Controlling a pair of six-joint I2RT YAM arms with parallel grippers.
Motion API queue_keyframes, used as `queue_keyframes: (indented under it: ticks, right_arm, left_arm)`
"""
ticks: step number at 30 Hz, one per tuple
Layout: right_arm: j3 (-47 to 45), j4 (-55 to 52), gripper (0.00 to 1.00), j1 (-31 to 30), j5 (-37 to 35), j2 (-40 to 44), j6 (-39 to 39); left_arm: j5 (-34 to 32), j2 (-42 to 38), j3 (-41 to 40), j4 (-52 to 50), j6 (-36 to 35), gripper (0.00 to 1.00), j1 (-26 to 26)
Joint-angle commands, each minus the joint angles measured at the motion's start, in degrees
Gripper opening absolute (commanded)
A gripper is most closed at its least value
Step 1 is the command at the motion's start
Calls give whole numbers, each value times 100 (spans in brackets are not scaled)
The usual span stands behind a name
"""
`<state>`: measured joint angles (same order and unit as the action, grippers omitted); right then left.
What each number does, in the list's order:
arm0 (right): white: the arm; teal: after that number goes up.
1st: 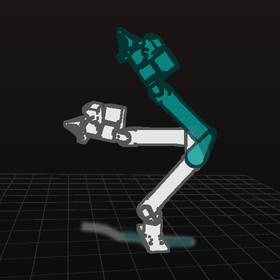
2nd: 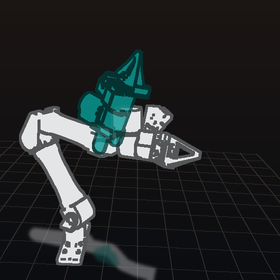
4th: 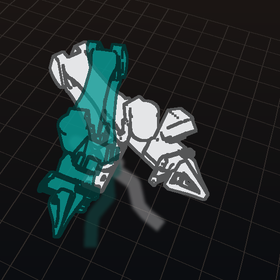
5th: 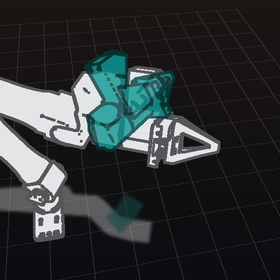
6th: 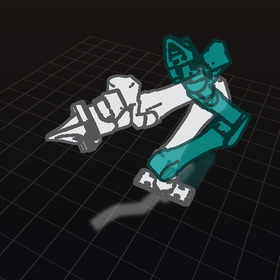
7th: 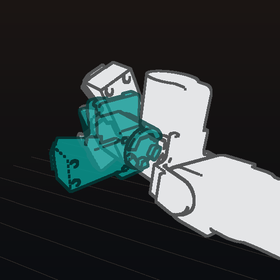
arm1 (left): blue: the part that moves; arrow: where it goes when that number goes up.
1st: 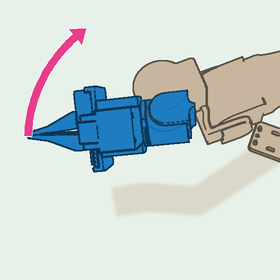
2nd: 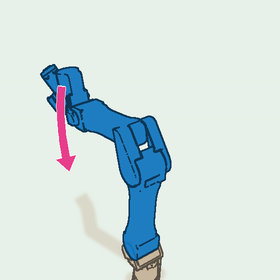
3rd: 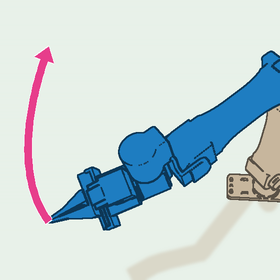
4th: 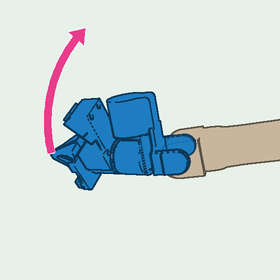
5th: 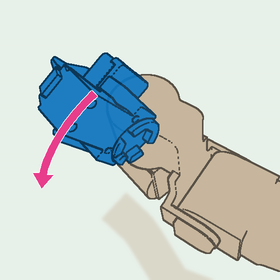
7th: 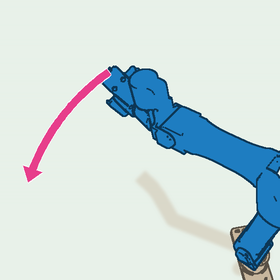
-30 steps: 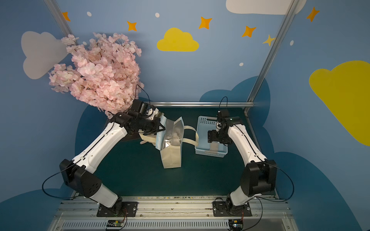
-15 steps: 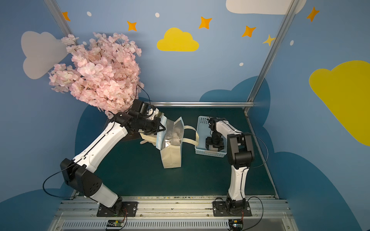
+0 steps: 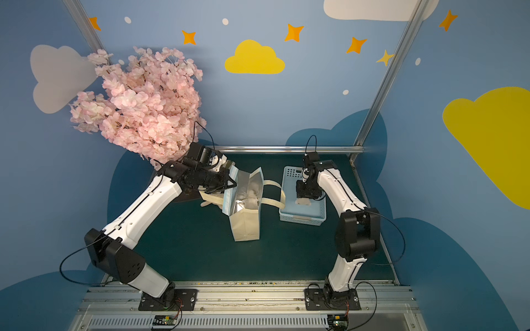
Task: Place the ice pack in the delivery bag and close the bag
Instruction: Pick up the ice pack from the bin, then place the ice pack in the delivery bag.
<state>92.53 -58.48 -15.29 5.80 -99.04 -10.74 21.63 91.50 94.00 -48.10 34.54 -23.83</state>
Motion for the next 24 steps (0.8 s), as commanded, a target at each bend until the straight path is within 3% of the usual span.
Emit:
queue_keyframes:
  ticks: [1, 9, 16, 18, 24]
  right_arm:
    - [639, 134, 29, -358, 1033, 571, 443]
    - [513, 1886, 28, -1724, 1340, 1439, 543]
    - [435, 2174, 33, -2347, 1621, 1128, 503]
    - [343, 2227, 40, -2444, 1622, 997, 476]
    - [521, 1830, 87, -2480, 1091, 890, 660]
  left_arm:
    - [54, -59, 65, -130, -33, 3, -3]
    - [38, -44, 25, -90, -88, 3, 4]
    - [17, -53, -35, -25, -80, 3, 5]
    - [7, -62, -39, -27, -96, 3, 0]
    - [-82, -71, -13, -106, -146, 5, 10]
